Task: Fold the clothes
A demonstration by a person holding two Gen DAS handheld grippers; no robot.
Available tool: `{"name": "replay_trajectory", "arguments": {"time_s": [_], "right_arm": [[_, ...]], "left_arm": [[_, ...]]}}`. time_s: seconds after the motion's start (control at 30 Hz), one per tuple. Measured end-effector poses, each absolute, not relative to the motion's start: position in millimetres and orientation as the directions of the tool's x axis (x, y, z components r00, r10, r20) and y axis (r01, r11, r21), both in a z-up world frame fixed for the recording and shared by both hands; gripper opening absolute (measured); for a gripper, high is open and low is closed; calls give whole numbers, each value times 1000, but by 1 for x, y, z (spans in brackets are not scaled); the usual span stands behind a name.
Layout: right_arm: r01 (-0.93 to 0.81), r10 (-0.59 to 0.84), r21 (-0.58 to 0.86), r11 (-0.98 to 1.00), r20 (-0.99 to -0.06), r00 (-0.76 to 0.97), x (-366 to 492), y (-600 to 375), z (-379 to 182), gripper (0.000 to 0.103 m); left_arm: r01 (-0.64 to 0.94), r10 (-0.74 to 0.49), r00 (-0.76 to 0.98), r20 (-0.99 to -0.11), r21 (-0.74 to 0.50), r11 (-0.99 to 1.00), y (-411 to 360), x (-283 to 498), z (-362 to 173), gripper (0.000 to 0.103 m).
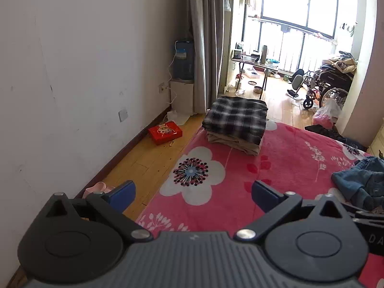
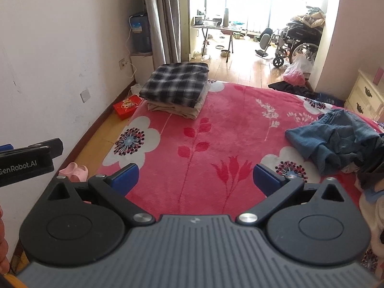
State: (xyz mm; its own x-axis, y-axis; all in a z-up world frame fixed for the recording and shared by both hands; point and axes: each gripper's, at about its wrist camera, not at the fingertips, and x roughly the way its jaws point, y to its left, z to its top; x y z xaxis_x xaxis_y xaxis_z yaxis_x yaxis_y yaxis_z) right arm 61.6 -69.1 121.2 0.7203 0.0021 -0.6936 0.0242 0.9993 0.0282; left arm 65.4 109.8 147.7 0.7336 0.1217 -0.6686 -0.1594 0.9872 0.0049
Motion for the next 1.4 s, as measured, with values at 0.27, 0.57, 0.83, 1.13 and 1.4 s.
{"name": "replay_trajectory", "arguments": {"time_s": [0.27, 0.57, 0.83, 1.13, 1.4], "right_arm": [[19, -3, 15, 1000, -692, 722, 68, -62, 121, 102], [16, -16, -8, 1000, -699, 715, 75, -57, 119, 102], [10, -22, -20, 1000, -710, 704, 76, -55, 115, 102], [15, -31, -29, 999, -711, 703, 76, -57, 114, 102], [6, -36, -45, 999, -715, 698, 76, -55, 111, 102]], "left_arm": [[-186, 148, 706, -692, 20, 982, 119, 73, 145, 103], [-190, 174, 694, -698, 56, 980, 118, 77, 139, 103], [-165, 179, 697, -694, 87, 982, 109, 78, 137, 103], [-160, 172, 695, -698, 83, 984, 107, 80, 136, 103], [-150, 164, 688, -707, 83, 985, 106, 81, 132, 103]]}}
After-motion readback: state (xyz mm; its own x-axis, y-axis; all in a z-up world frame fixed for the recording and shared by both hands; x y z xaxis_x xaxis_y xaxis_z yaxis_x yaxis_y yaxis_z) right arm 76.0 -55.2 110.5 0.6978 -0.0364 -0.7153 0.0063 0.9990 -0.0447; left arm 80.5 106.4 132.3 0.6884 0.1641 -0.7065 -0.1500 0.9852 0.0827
